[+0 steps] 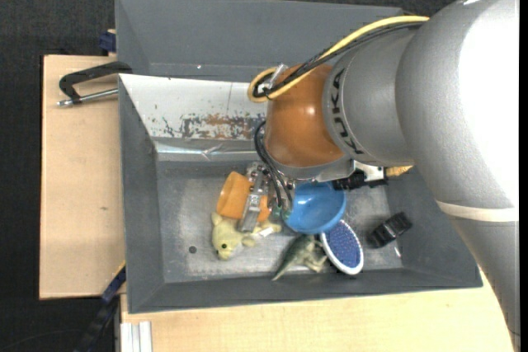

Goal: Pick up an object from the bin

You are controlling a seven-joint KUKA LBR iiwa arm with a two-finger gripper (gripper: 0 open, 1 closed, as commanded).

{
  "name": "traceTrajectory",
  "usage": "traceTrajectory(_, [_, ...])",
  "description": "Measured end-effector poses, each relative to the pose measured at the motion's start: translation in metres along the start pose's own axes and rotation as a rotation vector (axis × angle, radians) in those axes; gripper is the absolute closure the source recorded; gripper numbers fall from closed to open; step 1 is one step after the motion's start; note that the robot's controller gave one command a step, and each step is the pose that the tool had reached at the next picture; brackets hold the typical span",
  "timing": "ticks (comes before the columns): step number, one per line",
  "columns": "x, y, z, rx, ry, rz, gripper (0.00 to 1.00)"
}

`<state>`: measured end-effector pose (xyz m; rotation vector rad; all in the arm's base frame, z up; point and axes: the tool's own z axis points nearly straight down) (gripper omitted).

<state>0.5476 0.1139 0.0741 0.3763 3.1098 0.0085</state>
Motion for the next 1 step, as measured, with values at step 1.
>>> traceTrajectory(1, [0.0105,-0.0293,-0.3506,-0.001,-0.007,0.081,1.00])
